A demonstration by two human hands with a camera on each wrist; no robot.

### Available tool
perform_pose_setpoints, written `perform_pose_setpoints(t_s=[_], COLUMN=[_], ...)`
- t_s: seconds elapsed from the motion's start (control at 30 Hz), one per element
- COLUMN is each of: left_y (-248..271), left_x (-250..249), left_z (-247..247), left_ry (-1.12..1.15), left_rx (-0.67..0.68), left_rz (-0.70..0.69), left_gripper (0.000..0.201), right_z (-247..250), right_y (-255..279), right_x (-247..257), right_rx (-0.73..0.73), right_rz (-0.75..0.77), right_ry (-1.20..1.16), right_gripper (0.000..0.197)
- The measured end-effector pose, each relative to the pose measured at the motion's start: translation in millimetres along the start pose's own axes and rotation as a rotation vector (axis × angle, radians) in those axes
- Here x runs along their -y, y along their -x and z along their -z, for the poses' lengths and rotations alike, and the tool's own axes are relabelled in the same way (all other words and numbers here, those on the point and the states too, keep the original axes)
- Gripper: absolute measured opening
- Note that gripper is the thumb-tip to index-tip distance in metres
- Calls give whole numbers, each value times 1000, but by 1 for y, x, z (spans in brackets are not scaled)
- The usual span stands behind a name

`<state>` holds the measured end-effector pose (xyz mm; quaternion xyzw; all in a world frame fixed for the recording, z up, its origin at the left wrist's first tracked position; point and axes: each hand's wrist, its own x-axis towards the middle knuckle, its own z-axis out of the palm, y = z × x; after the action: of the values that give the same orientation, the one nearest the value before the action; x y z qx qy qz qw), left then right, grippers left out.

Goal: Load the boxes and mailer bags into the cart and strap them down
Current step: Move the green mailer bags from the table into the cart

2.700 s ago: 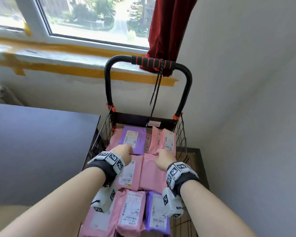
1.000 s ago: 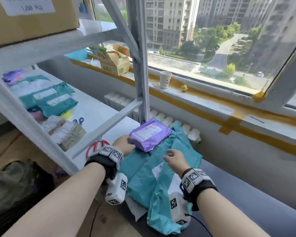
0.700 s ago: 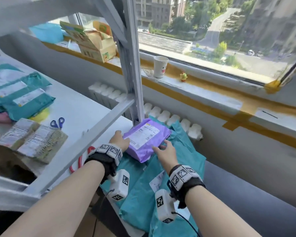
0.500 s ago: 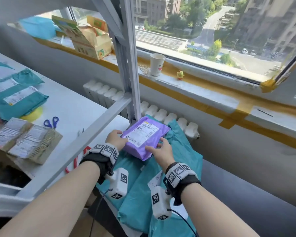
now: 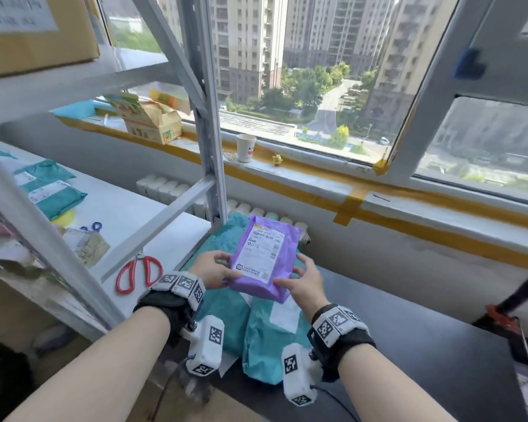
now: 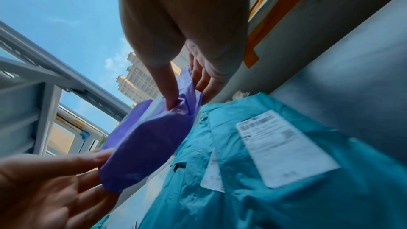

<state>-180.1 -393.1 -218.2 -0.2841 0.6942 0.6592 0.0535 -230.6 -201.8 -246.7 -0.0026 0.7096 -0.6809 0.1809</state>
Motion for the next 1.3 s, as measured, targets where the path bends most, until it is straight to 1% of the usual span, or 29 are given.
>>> perform_pose_setpoints(t_s=[0.13, 0.27, 0.4, 0.6, 0.73, 0.83, 0.93, 1.03, 1.17, 1.3], left_y=[67, 122, 161, 204, 227, 240, 254, 265, 269, 256], left_x=[18, 39, 53, 59, 61, 70, 87, 102, 116, 124], left_z=[-53, -112, -179, -293, -380, -449, -516, -575, -643, -701], left_ry=[47, 63, -18, -177, -239, -260, -271, -330, -361, -351], left_rx=[98, 185, 298, 416, 485, 519, 540, 524, 516, 506], left_rz=[-10, 4, 17, 27, 13, 10, 9, 46, 96, 134], left_gripper=[28, 32, 52, 46, 25, 14, 16, 15, 11, 14], right_z=[56, 117, 183, 286, 367, 433, 501, 559, 623, 674], right_y=[76, 147, 207, 271, 298, 316, 328, 334, 334, 316], right_x=[-11, -29, -40, -60, -75, -90, -111, -137, -158, -171], right_rx=[-93, -180, -264, -415, -499, -518, -529, -530, -518, -500], right_rz=[33, 43, 56, 13, -18, -48, -85, -160, -220, -259], right_ry=[-23, -11, 28, 64, 68, 77, 81, 93, 99, 109], right_gripper=[82, 83, 79, 75, 72, 68, 69, 66, 67, 64])
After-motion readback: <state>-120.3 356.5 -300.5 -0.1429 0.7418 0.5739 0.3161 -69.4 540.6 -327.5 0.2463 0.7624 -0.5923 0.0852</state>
